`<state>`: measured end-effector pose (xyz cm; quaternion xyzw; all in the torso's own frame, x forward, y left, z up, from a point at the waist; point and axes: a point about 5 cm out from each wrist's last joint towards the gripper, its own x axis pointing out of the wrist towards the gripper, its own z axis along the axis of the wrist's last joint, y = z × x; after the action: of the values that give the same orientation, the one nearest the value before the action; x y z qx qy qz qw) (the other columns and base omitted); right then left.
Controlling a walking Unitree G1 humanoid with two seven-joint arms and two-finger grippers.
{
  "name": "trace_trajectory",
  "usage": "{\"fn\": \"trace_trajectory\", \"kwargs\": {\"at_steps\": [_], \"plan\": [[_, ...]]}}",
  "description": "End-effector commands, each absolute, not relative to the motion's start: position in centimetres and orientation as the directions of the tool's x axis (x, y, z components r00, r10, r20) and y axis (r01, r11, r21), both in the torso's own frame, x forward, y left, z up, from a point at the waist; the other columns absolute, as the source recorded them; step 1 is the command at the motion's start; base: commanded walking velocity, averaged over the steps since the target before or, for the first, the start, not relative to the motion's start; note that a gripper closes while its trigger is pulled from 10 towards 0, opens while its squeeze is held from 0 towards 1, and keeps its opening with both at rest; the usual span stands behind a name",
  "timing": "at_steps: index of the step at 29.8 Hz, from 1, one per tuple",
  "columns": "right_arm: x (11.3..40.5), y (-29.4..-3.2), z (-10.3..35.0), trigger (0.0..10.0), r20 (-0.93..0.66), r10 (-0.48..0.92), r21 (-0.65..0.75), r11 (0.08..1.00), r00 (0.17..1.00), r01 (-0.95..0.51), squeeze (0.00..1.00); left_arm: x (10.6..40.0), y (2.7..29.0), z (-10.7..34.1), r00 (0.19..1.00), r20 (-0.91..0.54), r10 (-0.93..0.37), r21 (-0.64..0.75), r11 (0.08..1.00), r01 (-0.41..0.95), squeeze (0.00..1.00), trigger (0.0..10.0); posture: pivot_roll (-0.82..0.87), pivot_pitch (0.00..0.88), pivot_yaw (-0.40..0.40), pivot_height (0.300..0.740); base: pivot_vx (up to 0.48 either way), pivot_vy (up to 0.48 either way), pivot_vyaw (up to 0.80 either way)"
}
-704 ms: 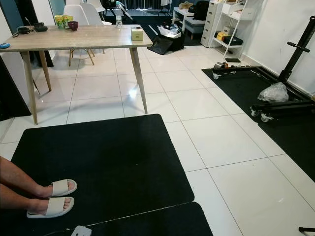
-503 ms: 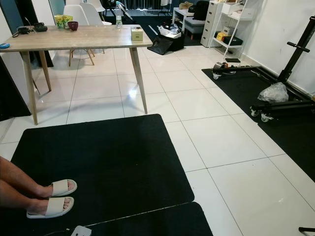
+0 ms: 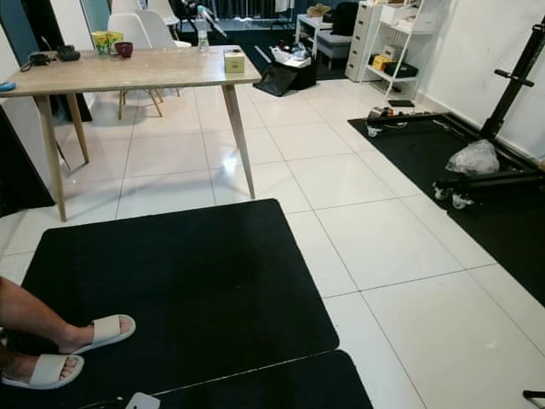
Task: Restocking fridge
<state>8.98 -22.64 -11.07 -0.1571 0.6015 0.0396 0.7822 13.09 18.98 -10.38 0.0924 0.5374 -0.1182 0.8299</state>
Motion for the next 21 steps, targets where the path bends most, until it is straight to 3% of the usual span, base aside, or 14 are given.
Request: {"fn": "trace_trajectory", "kwargs": {"at_steps": [1, 11, 15, 21], "plan": [[8.6, -22.6, -11.2, 10.0, -0.956, -0.122, -0.188, 0.952, 0.265, -0.240, 0.00, 12.0, 19.7, -10.6, 0.349, -0.933, -0.082, 0.026, 0.955, 0.295, 0.00, 10.0, 0.00, 0.000, -0.011, 0.740, 0.000, 0.000, 0.00], [10.0, -24.4, -10.4, 10.0, -0.945, -0.145, -0.228, 0.934, 0.292, -0.274, 0.00, 14.2, 19.2, -10.0, 0.403, -0.911, -0.088, 0.027, 0.962, 0.272, 0.00, 10.0, 0.01, 0.000, -0.061, 0.740, 0.000, 0.000, 0.00], [10.4, -24.7, -10.2, 10.0, -0.946, -0.146, -0.237, 0.921, 0.291, -0.309, 0.00, 13.7, 19.4, -10.2, 0.404, -0.913, -0.065, 0.023, 0.978, 0.209, 0.00, 10.0, 0.02, 0.000, -0.054, 0.740, 0.000, 0.000, 0.00], [11.1, -24.1, -10.2, 10.0, -0.942, -0.138, -0.235, 0.923, 0.307, -0.306, 0.00, 12.0, 20.4, -10.6, 0.357, -0.933, -0.044, 0.040, 0.974, 0.224, 0.00, 10.0, 0.04, 0.000, -0.055, 0.740, 0.000, 0.000, 0.00]]}}
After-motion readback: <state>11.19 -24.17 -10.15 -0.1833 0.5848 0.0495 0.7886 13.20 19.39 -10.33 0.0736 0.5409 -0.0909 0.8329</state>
